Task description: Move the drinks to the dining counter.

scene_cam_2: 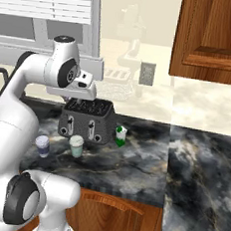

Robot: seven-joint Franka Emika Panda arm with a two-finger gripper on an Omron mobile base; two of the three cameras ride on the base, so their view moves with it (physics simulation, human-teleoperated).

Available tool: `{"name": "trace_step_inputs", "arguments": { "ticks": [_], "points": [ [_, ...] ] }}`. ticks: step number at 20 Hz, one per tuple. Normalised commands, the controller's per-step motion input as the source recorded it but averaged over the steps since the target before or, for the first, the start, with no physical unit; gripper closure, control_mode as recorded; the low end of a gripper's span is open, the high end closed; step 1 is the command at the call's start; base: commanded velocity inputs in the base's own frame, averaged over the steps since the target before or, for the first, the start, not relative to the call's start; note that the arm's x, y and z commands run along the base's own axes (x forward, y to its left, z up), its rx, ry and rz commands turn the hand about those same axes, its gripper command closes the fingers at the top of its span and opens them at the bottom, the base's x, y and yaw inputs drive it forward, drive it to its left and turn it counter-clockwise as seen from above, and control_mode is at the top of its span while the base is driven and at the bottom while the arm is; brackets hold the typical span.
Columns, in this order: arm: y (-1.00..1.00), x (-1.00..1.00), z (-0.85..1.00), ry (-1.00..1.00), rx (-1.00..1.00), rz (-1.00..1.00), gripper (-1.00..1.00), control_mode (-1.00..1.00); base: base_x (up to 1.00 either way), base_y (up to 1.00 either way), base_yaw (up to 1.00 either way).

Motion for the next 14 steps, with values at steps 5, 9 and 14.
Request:
{"name": "trace_step_inputs", "arguments": {
  "ticks": [5, 9, 14],
  "points": [
    [0.0, -0.14, 0.0, 0.0, -0.02, 0.0, -1.0, -1.0, 0.0, 0.0, 0.0],
    [-0.02, -0.04, 0.0, 0.0, 0.0, 0.0, -1.0, -1.0, 0.0, 0.0, 0.0],
    [0.0, -0.09, -0.05, 0.0, 0.0, 0.0, -1.0, -1.0, 0.0, 0.0, 0.0]
  ]
}}
